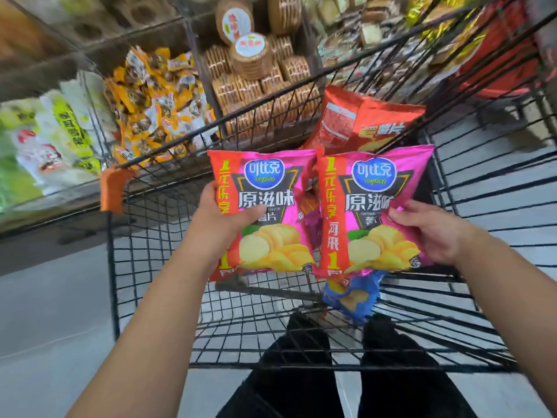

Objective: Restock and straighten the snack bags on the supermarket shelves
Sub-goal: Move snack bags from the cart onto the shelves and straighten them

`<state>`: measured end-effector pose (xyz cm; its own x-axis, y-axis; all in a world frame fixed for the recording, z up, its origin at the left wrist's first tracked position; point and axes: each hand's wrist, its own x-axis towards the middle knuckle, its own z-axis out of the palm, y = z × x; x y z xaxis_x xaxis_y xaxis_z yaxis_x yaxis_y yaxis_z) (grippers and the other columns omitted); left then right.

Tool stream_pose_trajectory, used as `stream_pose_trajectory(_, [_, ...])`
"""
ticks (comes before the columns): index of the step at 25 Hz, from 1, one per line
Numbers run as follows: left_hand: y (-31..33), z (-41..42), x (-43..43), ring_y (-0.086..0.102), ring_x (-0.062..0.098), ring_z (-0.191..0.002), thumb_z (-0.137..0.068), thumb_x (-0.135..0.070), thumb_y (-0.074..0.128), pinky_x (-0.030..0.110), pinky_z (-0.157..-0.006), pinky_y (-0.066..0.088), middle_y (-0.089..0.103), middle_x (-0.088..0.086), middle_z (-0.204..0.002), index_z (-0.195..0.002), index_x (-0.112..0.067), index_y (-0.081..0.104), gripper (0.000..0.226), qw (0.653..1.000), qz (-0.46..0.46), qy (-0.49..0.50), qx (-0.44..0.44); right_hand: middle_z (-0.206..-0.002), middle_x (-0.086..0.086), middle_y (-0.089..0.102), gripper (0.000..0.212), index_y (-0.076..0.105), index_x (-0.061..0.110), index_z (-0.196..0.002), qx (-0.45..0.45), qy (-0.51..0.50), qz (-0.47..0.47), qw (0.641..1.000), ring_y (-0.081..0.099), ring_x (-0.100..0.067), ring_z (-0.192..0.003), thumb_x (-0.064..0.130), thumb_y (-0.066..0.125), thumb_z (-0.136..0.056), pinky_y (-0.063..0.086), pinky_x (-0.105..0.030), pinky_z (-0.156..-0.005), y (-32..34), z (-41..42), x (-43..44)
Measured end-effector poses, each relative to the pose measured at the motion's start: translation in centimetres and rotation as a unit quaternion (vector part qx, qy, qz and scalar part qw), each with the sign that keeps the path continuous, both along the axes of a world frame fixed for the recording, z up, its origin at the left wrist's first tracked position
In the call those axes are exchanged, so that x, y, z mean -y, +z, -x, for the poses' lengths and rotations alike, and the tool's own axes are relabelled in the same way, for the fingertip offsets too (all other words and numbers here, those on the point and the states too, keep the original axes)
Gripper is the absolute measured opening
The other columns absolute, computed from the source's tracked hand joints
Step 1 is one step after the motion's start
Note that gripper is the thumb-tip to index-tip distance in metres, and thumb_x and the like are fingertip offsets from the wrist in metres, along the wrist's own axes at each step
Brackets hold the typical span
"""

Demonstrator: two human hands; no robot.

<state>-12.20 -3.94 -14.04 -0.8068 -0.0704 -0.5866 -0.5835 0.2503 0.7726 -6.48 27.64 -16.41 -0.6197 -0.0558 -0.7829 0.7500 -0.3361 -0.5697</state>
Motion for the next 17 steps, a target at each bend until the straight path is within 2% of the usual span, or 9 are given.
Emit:
stream_pose_trajectory(5, [6.5,-1.1,-0.9,0.069,0.012,-0.089,-0.068,-0.029,0.088,0.037,-0.084,0.055,0.072,-0.010,-0.099,-0.114,-0.036,0.048,0.061,0.997,0.024,-0.059,-0.046,-0.100,-0.012,0.074,0.101,0.066,0.011,-0.107,-0.033,-0.018,0.012,0.999,0.072,-0.025,-0.084,0.033,0.099,-0.014,0.060,-0.042,-0.076,7.1,-3.2,0.0])
stream_pose_trajectory(7, [8.7,-1.9,-1.7,0.068,0.013,-0.091,-0.068,-0.032,0.088,0.037,-0.086,0.053,0.070,-0.013,-0.098,-0.120,-0.035,0.045,0.067,0.994,0.039,-0.084,-0.062,-0.119,-0.021,0.066,0.106,0.060,0.004,-0.122,-0.046,-0.038,0.021,0.998,0.064,-0.035,-0.105,0.028,0.098,-0.026,0.052,-0.052,-0.092,8.9,-4.9,0.2])
stream_pose_trajectory(9, [10.6,-2.7,-2.2,0.069,0.014,-0.092,-0.065,-0.031,0.090,0.040,-0.088,0.054,0.071,-0.012,-0.100,-0.129,-0.031,0.045,0.078,0.993,0.029,-0.099,-0.061,-0.132,-0.026,0.056,0.096,0.051,0.001,-0.133,-0.064,-0.071,0.028,0.995,0.056,-0.039,-0.115,0.014,0.089,-0.046,0.044,-0.055,-0.102,10.6,-6.6,0.4])
stream_pose_trajectory(11, [12.1,-3.7,-2.7,0.071,0.017,-0.092,-0.059,-0.031,0.092,0.047,-0.088,0.056,0.073,-0.009,-0.100,-0.125,-0.032,0.048,0.079,0.992,0.012,-0.112,-0.060,-0.133,-0.029,0.054,0.075,0.049,0.002,-0.134,-0.084,-0.101,0.012,0.991,0.057,-0.038,-0.110,0.006,0.069,-0.062,0.046,-0.055,-0.099,12.1,-8.5,0.3])
stream_pose_trajectory(12, [13.0,-4.2,-2.9,0.072,0.019,-0.092,-0.059,-0.030,0.092,0.048,-0.087,0.056,0.074,-0.007,-0.099,-0.119,-0.035,0.050,0.073,0.991,0.013,-0.119,-0.064,-0.131,-0.029,0.055,0.072,0.050,0.003,-0.133,-0.092,-0.104,0.007,0.990,0.057,-0.039,-0.110,0.006,0.066,-0.063,0.044,-0.057,-0.100,12.8,-9.4,0.3])
stream_pose_trajectory(14, [14.5,-5.5,-3.5,0.072,0.023,-0.090,-0.062,-0.024,0.091,0.051,-0.086,0.057,0.074,-0.005,-0.097,-0.109,-0.036,0.052,0.063,0.988,0.009,-0.131,-0.077,-0.124,-0.024,0.062,0.073,0.053,0.008,-0.130,-0.118,-0.095,0.006,0.988,0.061,-0.038,-0.108,0.015,0.073,-0.060,0.046,-0.059,-0.099,14.5,-11.6,0.5])
stream_pose_trajectory(16, [16.0,-7.4,-4.5,0.072,0.024,-0.089,-0.064,-0.021,0.090,0.053,-0.086,0.056,0.074,-0.002,-0.099,-0.117,-0.031,0.052,0.066,0.984,0.003,-0.151,-0.089,-0.117,-0.011,0.069,0.075,0.054,0.015,-0.126,-0.155,-0.065,-0.042,0.985,0.067,-0.030,-0.105,0.025,0.080,-0.057,0.054,-0.047,-0.090,16.4,-14.3,0.6])
stream_pose_trajectory(17, [16.7,-8.5,-5.1,0.073,0.023,-0.089,-0.063,-0.023,0.091,0.053,-0.086,0.056,0.075,-0.002,-0.100,-0.123,-0.029,0.051,0.072,0.983,0.000,-0.159,-0.093,-0.114,-0.006,0.071,0.072,0.055,0.017,-0.124,-0.168,-0.063,-0.074,0.981,0.069,-0.025,-0.103,0.023,0.083,-0.058,0.056,-0.041,-0.087,16.9,-15.9,0.5])
